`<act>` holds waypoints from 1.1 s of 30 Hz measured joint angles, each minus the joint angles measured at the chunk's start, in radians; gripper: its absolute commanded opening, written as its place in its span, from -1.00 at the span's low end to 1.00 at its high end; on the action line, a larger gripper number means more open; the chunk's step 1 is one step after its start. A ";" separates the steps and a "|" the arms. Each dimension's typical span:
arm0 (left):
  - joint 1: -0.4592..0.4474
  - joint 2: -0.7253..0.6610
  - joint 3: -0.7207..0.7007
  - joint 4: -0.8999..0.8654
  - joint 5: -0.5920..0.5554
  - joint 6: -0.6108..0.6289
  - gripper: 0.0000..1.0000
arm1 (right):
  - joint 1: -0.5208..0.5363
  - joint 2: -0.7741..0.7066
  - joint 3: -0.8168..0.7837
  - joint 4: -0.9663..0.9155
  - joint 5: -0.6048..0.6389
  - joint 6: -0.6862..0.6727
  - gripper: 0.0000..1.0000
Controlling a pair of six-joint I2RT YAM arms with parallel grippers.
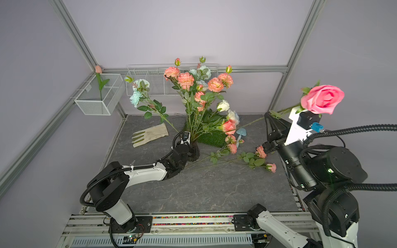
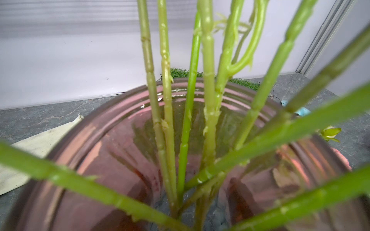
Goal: Pick out pink flowers from the vase
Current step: Pick up the flower from the vase, then place the flower at the center of the board.
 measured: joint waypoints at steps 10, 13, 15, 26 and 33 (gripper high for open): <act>0.000 0.005 0.014 -0.013 -0.002 -0.002 -1.00 | 0.001 -0.101 -0.109 -0.180 0.284 0.113 -0.87; 0.000 0.011 0.025 -0.021 0.004 -0.003 -1.00 | 0.002 -0.110 -0.195 -0.211 0.325 0.200 -0.87; 0.000 0.014 0.032 -0.026 0.007 -0.003 -1.00 | 0.002 -0.104 -0.264 -0.222 0.321 0.267 -0.88; 0.000 0.018 0.043 -0.038 0.012 0.000 -1.00 | -0.222 -0.014 -0.654 -0.023 -0.077 0.652 -0.88; 0.000 0.018 0.043 -0.037 0.012 0.000 -1.00 | -0.467 0.253 -0.946 0.410 -0.460 0.951 -0.87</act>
